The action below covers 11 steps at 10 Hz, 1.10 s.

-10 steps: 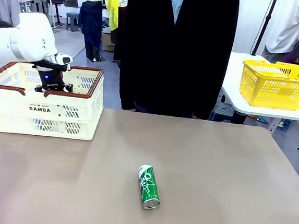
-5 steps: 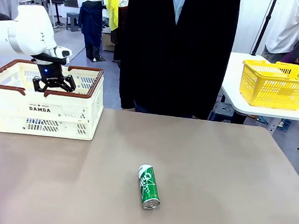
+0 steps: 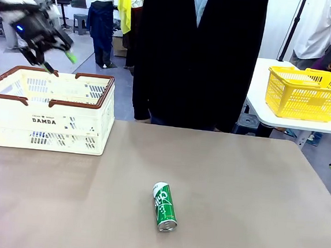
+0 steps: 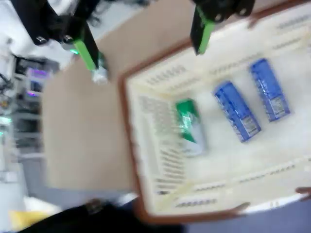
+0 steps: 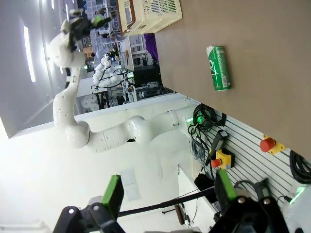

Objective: Place the drinks into the Shopping basket.
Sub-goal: Pick up one drink and place it into the Shopping basket.

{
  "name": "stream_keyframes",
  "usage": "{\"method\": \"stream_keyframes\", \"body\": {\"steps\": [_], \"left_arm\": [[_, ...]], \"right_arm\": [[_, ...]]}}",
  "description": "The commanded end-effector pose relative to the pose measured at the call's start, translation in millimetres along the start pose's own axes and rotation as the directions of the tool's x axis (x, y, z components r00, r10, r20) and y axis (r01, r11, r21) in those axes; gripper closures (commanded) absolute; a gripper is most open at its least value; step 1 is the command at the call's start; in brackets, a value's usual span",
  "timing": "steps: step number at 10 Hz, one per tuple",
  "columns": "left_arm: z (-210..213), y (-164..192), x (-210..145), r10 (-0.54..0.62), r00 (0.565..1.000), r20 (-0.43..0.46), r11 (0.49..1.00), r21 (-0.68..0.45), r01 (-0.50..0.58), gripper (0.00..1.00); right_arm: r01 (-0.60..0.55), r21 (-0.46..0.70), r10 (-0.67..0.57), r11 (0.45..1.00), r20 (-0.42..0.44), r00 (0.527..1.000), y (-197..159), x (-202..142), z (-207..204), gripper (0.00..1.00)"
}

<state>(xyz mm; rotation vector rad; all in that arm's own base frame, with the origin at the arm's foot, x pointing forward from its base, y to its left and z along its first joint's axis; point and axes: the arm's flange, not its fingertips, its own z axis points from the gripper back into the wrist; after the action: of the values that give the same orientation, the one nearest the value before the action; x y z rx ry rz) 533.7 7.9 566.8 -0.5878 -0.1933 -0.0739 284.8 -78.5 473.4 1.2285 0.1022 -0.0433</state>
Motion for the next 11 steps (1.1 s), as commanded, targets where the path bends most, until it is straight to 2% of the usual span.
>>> {"method": "stream_keyframes", "body": {"steps": [1, 2, 3, 4, 6, 7, 8, 11], "left_arm": [[31, 39, -44, 0.060, 0.992, -0.109, 0.956, -0.279, -0.088, 0.00], [48, 69, -79, -0.033, 0.989, -0.144, 0.884, -0.467, -0.038, 0.00], [53, 90, -99, -0.083, 0.986, -0.146, 0.847, -0.531, -0.008, 0.00], [56, 126, -129, -0.091, 0.992, -0.087, 0.789, -0.614, 0.018, 0.00], [39, 181, -154, -0.019, 0.995, -0.093, 0.727, -0.685, -0.050, 0.00], [26, 196, -161, 0.050, 0.998, -0.026, 0.753, -0.656, -0.055, 0.00], [51, 167, -165, -0.040, 0.997, -0.071, 0.745, -0.667, -0.018, 0.00], [51, 167, -165, -0.040, 0.997, -0.071, 0.745, -0.667, -0.018, 0.00]], "right_arm": [[0.011, 0.015, -0.012, 1.000, 0.001, 1.000, 6, 0, 1, 0.00], [0.011, 0.015, -0.012, 1.000, 0.001, 1.000, 6, 0, 1, 0.00], [0.011, 0.015, -0.012, 1.000, 0.001, 1.000, 6, 0, 1, 0.00], [0.011, 0.015, -0.012, 1.000, 0.001, 1.000, 6, 0, 1, 0.00], [0.011, 0.015, -0.012, 1.000, 0.001, 1.000, 6, 0, 1, 0.00], [0.011, 0.015, -0.012, 1.000, 0.001, 1.000, 6, 0, 1, 0.00], [0.011, 0.015, -0.012, 1.000, 0.001, 1.000, 6, 0, 1, 0.00], [0.011, 0.015, -0.012, 1.000, 0.001, 1.000, 6, 0, 1, 0.00]]}}
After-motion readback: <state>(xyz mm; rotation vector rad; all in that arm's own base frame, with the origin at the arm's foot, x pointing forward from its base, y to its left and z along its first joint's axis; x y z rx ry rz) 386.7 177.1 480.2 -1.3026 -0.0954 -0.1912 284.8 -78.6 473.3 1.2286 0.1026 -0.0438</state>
